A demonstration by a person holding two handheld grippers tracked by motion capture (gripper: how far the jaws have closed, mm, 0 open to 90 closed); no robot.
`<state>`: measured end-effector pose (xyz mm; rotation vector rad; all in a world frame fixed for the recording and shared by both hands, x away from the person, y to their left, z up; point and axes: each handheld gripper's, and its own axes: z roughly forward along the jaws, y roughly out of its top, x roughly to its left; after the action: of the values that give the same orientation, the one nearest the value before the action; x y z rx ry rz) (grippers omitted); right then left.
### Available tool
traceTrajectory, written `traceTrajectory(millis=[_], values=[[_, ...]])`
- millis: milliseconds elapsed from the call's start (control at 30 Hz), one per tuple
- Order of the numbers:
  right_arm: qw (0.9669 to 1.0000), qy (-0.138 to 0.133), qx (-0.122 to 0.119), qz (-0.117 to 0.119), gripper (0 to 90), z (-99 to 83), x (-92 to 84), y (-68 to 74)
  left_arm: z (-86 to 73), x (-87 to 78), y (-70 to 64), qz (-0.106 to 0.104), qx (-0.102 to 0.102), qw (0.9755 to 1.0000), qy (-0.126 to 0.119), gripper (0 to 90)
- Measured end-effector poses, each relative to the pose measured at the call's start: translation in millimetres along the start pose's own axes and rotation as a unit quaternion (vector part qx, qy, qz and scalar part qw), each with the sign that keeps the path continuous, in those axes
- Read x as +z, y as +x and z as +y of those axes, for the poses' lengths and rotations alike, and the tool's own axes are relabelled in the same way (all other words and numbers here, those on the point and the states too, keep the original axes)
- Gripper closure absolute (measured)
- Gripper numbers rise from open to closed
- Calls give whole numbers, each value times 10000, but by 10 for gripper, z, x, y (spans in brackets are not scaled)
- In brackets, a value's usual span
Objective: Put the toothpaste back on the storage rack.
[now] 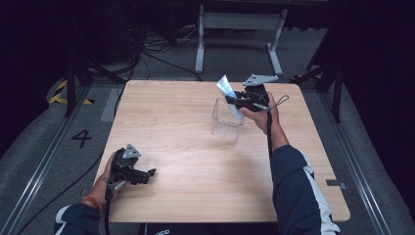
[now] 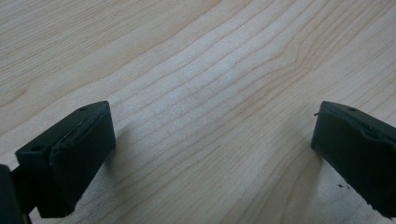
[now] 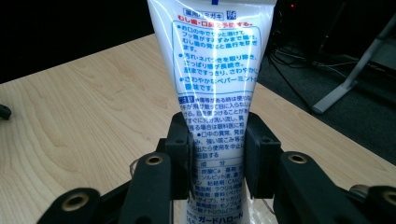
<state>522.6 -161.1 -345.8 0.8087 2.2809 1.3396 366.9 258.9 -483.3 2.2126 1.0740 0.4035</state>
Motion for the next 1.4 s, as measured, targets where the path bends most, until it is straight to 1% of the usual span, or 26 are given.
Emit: traceTrajectory(millis=[167, 333, 367, 533, 633, 833, 1233, 1400], values=[[10000, 22, 48, 8, 679, -34, 51, -32, 0, -1, 2, 1, 13, 10000, 8, 2], [10000, 38, 39, -7, 679, -57, 85, -48, 0, -2, 3, 2, 20, 10000, 14, 2], [10000, 18, 76, -1, 679, -66, 94, -53, 0, -2, 2, 1, 18, 10000, 12, 2], [10000, 68, -14, -53, 678, -91, 139, -50, 0, -2, 2, 2, 19, 10000, 12, 2], [10000, 50, 15, -59, 678, -109, 157, -53, 0, -2, 3, 2, 22, 10000, 12, 2], [10000, 41, 28, -63, 678, -145, 164, -59, 0, -2, 2, 3, 20, 10000, 13, 2], [10000, 52, 68, -43, 673, -317, 146, -59, 1, -3, 4, 9, 37, 10000, 14, 2], [9998, 172, -54, -73, 671, -378, 156, -37, 1, -4, 4, 20, 43, 10000, 15, 2]])
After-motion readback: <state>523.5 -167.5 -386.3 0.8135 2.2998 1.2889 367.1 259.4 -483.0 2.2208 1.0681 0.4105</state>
